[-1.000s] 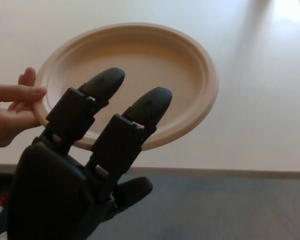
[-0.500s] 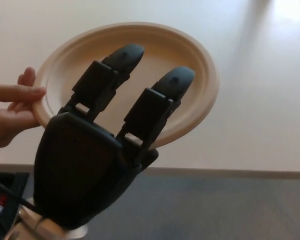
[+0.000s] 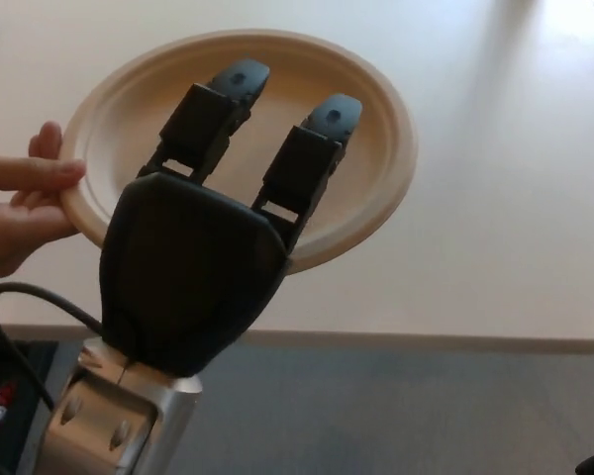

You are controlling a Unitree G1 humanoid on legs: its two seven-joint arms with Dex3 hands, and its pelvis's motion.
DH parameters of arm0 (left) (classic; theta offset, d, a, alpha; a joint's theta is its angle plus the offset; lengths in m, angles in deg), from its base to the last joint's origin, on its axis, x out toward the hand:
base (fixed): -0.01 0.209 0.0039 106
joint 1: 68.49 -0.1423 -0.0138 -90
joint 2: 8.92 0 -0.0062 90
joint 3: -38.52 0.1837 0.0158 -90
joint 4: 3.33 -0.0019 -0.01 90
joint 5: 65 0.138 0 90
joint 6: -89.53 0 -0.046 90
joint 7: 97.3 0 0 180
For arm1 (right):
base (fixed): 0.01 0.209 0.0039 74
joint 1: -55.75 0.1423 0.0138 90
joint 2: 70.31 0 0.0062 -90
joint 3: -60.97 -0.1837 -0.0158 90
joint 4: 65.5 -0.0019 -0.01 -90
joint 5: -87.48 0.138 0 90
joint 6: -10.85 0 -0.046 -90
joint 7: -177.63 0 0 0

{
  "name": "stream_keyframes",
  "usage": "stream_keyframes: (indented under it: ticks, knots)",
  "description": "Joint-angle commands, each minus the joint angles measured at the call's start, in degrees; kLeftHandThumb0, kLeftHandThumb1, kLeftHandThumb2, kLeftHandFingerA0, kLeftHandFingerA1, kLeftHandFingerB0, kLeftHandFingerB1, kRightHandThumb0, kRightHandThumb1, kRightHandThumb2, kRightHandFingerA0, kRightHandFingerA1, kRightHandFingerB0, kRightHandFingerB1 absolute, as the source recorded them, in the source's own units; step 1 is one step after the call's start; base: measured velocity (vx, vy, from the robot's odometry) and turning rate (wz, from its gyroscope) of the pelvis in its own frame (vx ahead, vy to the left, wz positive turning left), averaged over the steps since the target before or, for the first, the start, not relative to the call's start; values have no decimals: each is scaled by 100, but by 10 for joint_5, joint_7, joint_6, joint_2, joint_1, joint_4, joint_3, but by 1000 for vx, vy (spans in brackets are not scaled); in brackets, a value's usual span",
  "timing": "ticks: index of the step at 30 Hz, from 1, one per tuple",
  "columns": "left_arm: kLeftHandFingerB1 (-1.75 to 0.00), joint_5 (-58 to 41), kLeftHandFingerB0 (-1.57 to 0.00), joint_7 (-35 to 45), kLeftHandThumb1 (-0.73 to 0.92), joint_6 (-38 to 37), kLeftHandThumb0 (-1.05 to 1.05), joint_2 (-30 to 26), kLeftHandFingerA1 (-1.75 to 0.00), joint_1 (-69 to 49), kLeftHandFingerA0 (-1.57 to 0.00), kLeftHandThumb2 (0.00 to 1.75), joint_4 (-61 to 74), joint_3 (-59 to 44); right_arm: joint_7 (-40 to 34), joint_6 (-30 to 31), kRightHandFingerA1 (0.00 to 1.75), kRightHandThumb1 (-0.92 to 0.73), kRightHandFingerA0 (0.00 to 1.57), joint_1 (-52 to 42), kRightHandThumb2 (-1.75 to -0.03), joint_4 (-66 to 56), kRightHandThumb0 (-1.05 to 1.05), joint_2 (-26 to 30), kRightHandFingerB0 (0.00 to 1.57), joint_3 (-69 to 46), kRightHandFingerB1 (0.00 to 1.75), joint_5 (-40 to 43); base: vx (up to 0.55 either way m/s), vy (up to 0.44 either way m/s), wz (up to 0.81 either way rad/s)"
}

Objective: A person passes a plate to the robot and the robot grabs it with its left hand and places it at the centre of the table infront of it

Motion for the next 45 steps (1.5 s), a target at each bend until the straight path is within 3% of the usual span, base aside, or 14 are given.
stream_keyframes:
  ticks: [1,2,3,4,5,6,7,11,15,16,29,36,41,45]
  knots:
    - [-49,90,-11,86,44,108,-10,14,-54,4,-22,92,-4,2,8,7,60,-64,58,4,-58,5,-49,17,27,-6,39,3,0,0,0]
    - [-49,70,-19,94,44,110,-15,12,-96,4,-75,90,-5,-1,7,7,60,-66,60,5,-60,5,-53,16,25,-7,38,3,0,0,0]
    - [-49,47,-19,100,44,110,-15,10,-96,3,-75,90,-6,-6,6,7,60,-66,60,5,-60,5,-53,16,25,-7,38,3,0,0,0]
    - [-35,43,-42,127,65,114,-20,6,-131,9,-83,61,-5,-8,5,12,61,-67,62,7,-60,6,-54,15,26,-10,37,5,0,0,0]
    - [-35,44,-42,138,65,117,-20,3,-131,12,-83,61,-4,-7,5,14,61,-67,62,8,-60,6,-54,14,26,-11,37,6,0,0,0]
    - [-42,11,-71,87,57,111,-26,-9,-123,18,-108,57,-27,-13,4,4,59,-74,63,6,-62,3,-58,17,26,-3,38,-3,0,0,0]
    - [-51,1,-86,67,54,108,-30,-17,-140,20,-95,58,-37,-14,5,3,60,-76,65,6,-63,2,-60,18,26,-3,38,-3,0,0,0]
    - [-56,-19,-87,12,56,102,-31,-41,-161,26,-87,59,-63,-11,3,-14,61,-86,68,4,-65,-2,-68,21,26,1,40,-8,0,0,0]
    - [-57,-13,-81,7,58,117,-31,-48,-157,27,-88,60,-63,-1,-5,-14,61,-88,68,5,-66,0,-67,21,25,6,40,-13,0,0,0]
    - [-61,-8,-77,7,51,120,-44,-49,-142,26,-97,73,-60,2,-5,-12,61,-87,70,6,-66,1,-70,20,25,6,40,-13,0,0,0]
    - [-58,-28,-79,4,49,141,-45,-76,-142,41,-94,71,-66,26,-1,-6,63,-87,72,12,-65,1,-69,20,27,2,42,-7,0,0,0]
    - [-53,-28,-86,-33,57,160,-25,-80,-156,115,-87,60,-150,46,3,-9,62,-88,70,21,-65,2,-67,22,25,-4,42,-4,0,0,0]
    - [-48,-38,-83,-87,55,163,-27,-92,-132,188,-95,57,-251,66,-1,-8,62,-85,72,24,-66,2,-71,20,28,0,43,-8,0,0,0]
    - [-56,-66,-79,-117,47,158,-37,-101,-132,245,-103,67,-345,78,0,-6,61,-87,70,25,-65,1,-70,19,26,-1,43,-6,0,0,0]
